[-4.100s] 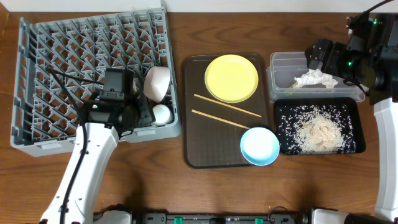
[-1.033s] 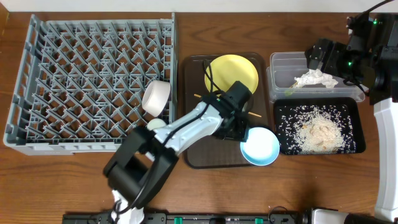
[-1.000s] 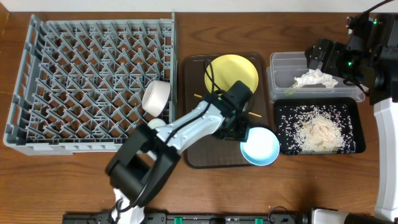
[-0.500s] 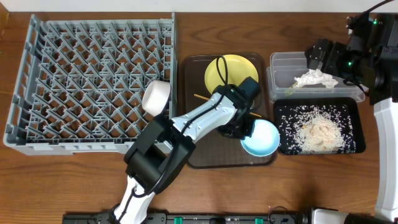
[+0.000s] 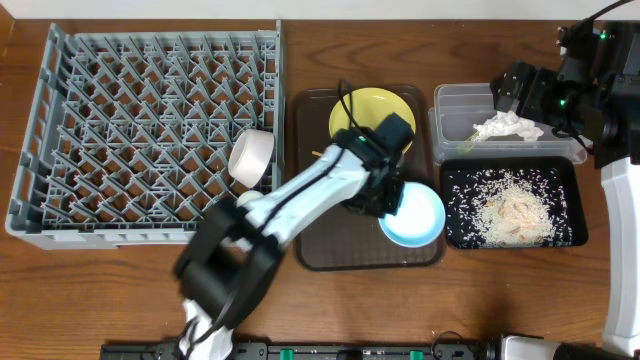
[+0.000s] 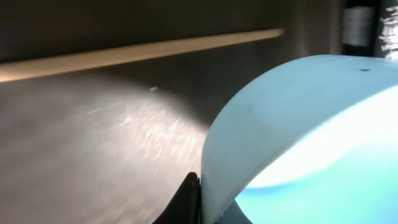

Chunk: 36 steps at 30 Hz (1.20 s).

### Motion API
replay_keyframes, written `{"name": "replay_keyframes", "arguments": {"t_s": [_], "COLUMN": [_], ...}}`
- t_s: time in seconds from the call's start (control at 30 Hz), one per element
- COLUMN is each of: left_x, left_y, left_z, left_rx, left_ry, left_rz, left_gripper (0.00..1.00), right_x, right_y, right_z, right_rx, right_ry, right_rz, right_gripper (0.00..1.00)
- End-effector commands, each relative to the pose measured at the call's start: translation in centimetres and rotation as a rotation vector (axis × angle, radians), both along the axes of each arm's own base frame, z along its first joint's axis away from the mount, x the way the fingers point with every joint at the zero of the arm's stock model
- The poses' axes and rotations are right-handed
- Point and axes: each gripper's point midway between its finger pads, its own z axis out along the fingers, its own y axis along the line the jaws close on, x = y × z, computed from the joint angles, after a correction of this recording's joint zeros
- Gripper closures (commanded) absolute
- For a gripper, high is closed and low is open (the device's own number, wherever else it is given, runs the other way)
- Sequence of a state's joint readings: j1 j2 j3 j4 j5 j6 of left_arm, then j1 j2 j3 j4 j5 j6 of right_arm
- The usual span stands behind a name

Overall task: Sort waste into correct bins and load items into the dishwasher
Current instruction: 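Carry the light-blue bowl with the left gripper into the rack's back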

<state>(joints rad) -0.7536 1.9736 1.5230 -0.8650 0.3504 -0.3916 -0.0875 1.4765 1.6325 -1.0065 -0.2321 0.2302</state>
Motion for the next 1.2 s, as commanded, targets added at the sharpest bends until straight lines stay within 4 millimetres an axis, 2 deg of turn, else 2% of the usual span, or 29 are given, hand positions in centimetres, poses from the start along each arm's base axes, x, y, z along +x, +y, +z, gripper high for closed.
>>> {"name": "replay_keyframes", "arguments": {"t_s": [0.0,0.3,0.47,0.67,0.9,1.0,1.1,1.17], "left_x": [3.2,9.5,12.5,16.1,19.3,20.0,19.7,19.8], "left_y": [3.0,12.8,17.4,22.4,28.2,30.1,32.6,33.4], "left_z": [5.5,11.2,12.8,14.3,17.0,17.5,18.9,19.6], "left_rx": [0.073,0.534,0.667,0.726,0.832,0.862,1.035,1.147], "left_ry": [-0.260,-0.705,-0.785,-0.833,-0.941,-0.956,-0.995,-1.008], "left_rz": [0.017,0.133,0.202,0.288,0.430,0.483,0.572,0.569], "left_gripper": [0.93,0.93,0.93,0.93,0.93,0.93,0.93,0.93], "right_x": [0.0,0.1,0.0,0.0,0.0,0.0,0.0,0.0], "right_y": [-0.1,0.0,-0.1,-0.1,-0.1,-0.1,-0.1,-0.1], "right_z": [0.0,-0.1,0.0,0.0,0.0,0.0,0.0,0.0], "right_rx": [0.009,0.009,0.009,0.009,0.009,0.009,0.009,0.009], "right_ry": [0.003,0.003,0.003,0.003,0.003,0.003,0.003,0.003], "right_rz": [-0.007,-0.006,-0.007,-0.007,-0.007,-0.007,-0.007,-0.007], "right_gripper": [0.01,0.01,0.01,0.01,0.01,0.01,0.01,0.01]}}
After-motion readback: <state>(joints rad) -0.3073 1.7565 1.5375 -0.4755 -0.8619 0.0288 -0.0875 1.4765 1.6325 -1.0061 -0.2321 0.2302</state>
